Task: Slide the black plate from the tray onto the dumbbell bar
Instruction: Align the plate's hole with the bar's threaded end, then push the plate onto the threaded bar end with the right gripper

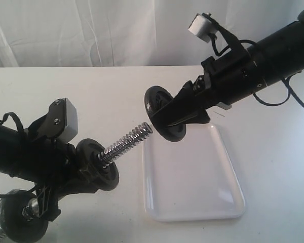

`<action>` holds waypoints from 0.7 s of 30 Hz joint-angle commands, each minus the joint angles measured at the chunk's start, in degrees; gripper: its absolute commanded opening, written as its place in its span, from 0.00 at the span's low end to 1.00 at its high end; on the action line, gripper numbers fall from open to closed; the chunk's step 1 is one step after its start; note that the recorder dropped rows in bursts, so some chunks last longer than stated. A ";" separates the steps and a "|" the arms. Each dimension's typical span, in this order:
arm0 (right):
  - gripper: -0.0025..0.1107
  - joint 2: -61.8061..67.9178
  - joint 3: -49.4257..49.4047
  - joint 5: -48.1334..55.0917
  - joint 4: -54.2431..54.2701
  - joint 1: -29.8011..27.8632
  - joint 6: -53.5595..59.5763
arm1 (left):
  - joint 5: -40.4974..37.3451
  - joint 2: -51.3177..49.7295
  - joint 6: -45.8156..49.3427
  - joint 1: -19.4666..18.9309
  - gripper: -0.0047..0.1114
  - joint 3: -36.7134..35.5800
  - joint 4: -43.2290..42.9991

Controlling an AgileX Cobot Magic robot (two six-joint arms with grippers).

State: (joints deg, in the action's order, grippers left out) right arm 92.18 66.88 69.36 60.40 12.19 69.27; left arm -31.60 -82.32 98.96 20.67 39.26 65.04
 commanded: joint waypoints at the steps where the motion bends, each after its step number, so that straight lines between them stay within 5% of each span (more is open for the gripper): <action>1: 0.02 -1.10 0.39 0.60 5.24 0.05 1.45 | -5.24 1.76 1.23 0.09 0.04 1.19 8.15; 21: 0.02 1.66 0.39 0.60 6.01 2.29 5.09 | -5.52 1.76 1.47 0.09 0.04 1.19 8.48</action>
State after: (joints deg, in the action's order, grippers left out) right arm 94.54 66.88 68.76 62.02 14.44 73.49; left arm -31.72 -82.32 99.72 20.67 39.26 65.52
